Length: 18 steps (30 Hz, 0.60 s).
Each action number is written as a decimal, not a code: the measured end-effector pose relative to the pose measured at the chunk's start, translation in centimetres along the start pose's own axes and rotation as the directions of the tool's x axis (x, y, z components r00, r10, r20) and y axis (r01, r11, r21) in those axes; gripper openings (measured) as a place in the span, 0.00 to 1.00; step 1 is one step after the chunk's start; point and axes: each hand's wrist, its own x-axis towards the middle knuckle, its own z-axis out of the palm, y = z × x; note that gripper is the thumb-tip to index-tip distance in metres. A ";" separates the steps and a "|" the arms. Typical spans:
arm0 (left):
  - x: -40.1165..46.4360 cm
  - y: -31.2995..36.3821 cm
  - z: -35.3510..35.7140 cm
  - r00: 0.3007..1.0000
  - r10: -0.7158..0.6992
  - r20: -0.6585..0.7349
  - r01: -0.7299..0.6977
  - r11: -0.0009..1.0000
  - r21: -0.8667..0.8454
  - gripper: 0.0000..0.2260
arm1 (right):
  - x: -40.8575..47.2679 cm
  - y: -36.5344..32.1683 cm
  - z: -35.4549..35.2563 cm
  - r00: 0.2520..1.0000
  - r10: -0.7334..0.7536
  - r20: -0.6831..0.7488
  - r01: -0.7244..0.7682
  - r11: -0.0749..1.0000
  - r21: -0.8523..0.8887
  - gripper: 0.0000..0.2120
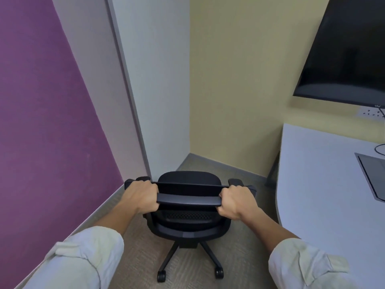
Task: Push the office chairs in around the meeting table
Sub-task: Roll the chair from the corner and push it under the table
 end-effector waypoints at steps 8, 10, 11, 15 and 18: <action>10.1 -6.9 0.8 0.987 0.155 -0.048 -0.153 0.987 0.046 0.08 | 7.2 -1.9 0.1 0.983 0.185 -0.009 -0.185 0.982 -0.037 0.11; 12.4 -7.9 0.6 0.980 0.194 -0.048 -0.191 0.980 0.051 0.08 | 8.7 -2.2 0.0 0.975 0.221 0.001 -0.221 0.975 -0.037 0.11; 13.5 -8.4 0.5 0.978 0.204 -0.041 -0.202 0.978 0.049 0.07 | 9.4 -2.3 0.0 0.971 0.237 0.007 -0.237 0.971 -0.036 0.11; 17.5 -9.8 0.0 0.965 0.261 -0.028 -0.259 0.965 0.040 0.02 | 12.2 -1.9 -0.2 0.956 0.292 0.017 -0.291 0.956 -0.037 0.10; 20.9 -10.6 -0.1 0.955 0.295 -0.027 -0.294 0.955 0.030 0.05 | 14.4 -0.9 0.0 0.947 0.322 0.010 -0.321 0.946 -0.036 0.10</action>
